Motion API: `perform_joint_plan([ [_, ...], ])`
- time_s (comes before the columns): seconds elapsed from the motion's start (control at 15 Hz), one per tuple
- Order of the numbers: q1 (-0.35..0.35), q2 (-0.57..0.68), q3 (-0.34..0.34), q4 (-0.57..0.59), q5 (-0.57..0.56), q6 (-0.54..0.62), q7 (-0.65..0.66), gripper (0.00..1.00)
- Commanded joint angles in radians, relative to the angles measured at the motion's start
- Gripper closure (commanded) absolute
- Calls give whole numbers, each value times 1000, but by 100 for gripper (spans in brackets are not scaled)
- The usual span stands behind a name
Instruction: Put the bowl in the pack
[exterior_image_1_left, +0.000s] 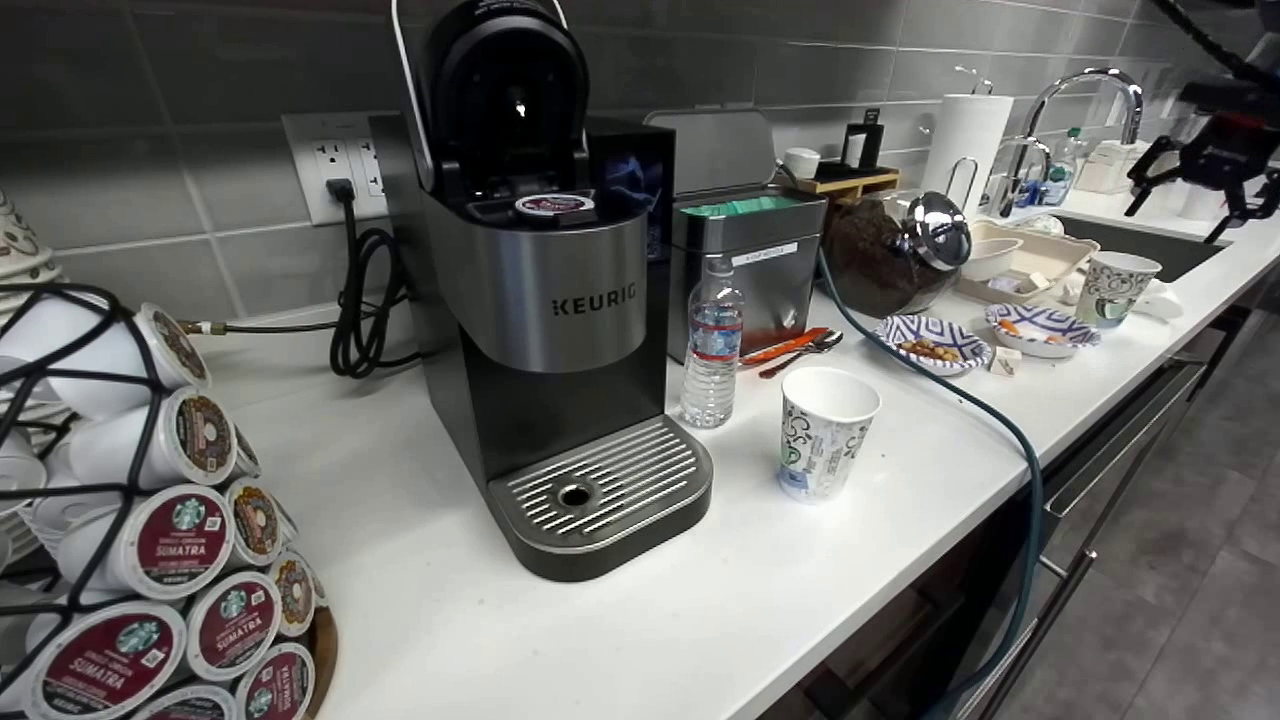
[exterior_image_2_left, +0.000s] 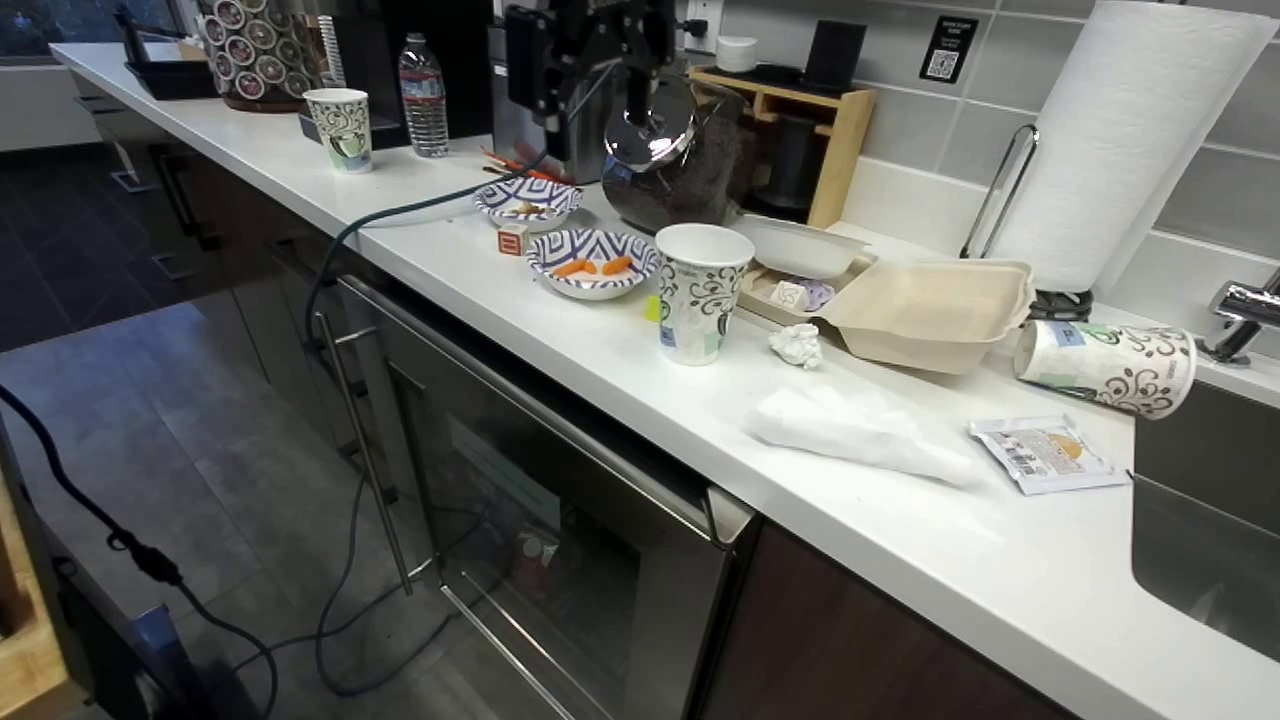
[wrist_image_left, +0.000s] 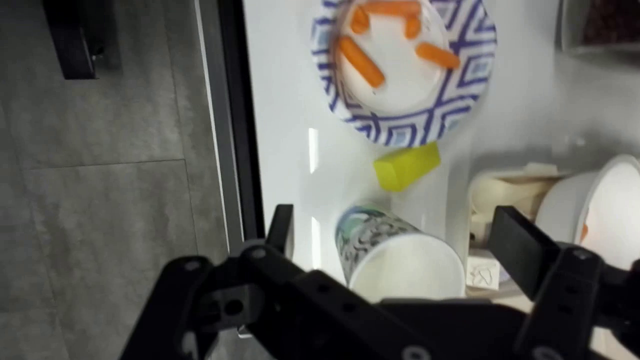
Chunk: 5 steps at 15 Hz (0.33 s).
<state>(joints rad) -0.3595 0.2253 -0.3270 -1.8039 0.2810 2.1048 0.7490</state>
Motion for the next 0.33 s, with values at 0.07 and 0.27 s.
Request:
perform_joint_plan([
  [0.07, 10, -66, -6, -55, 3, -51, -50, 0],
  [0.27, 9, -59, -8, -42, 3, -51, -49, 0],
])
